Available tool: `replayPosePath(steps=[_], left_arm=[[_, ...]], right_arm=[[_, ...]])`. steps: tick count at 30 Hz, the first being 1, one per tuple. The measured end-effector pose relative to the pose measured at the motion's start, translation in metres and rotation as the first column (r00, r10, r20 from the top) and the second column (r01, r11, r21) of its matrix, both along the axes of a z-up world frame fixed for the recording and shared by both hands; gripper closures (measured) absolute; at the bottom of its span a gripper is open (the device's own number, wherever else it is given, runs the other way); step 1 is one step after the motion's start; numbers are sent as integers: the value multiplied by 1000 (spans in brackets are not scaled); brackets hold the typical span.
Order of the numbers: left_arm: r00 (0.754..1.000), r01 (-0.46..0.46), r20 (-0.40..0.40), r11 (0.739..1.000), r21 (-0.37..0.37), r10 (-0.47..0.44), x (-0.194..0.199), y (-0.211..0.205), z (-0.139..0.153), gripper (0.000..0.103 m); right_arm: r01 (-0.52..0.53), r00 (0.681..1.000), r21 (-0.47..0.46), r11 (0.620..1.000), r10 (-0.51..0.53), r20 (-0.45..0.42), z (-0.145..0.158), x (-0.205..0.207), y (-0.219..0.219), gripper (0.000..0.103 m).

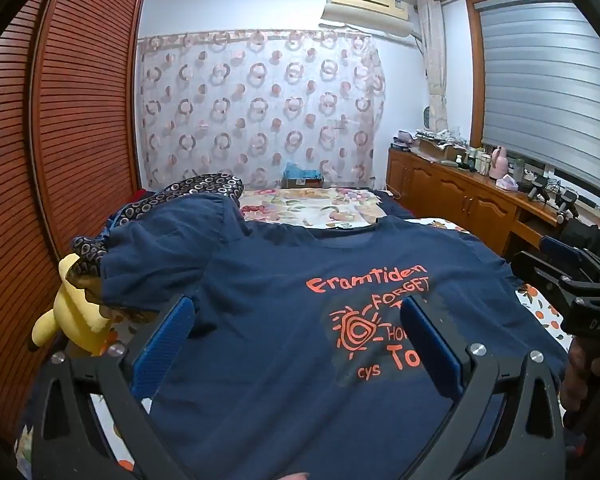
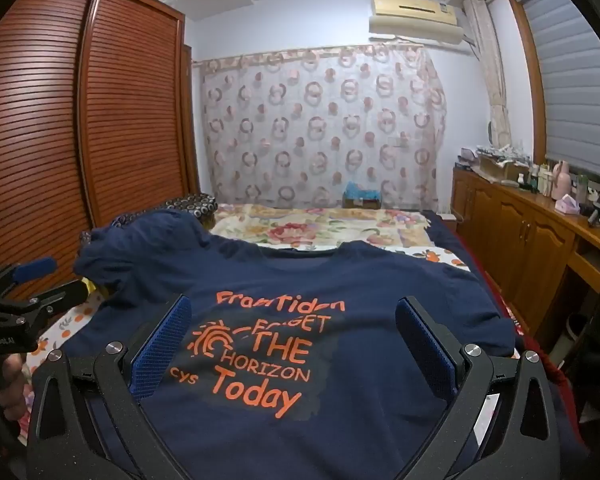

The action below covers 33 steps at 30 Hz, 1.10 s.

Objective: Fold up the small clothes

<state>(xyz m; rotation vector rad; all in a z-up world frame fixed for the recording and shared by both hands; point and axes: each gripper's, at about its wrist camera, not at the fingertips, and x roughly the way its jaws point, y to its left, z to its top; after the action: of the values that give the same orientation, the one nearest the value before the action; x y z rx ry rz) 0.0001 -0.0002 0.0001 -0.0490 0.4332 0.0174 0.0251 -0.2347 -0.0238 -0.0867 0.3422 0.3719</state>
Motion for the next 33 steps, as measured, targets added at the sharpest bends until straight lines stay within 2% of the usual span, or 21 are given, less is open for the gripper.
replayPosePath(steps=[33], left_arm=[[1000,-9,11,1000,7,9,-4,4,5,0]], right_arm=[[0,1000,18,1000,0,0,0,-1,0,0]])
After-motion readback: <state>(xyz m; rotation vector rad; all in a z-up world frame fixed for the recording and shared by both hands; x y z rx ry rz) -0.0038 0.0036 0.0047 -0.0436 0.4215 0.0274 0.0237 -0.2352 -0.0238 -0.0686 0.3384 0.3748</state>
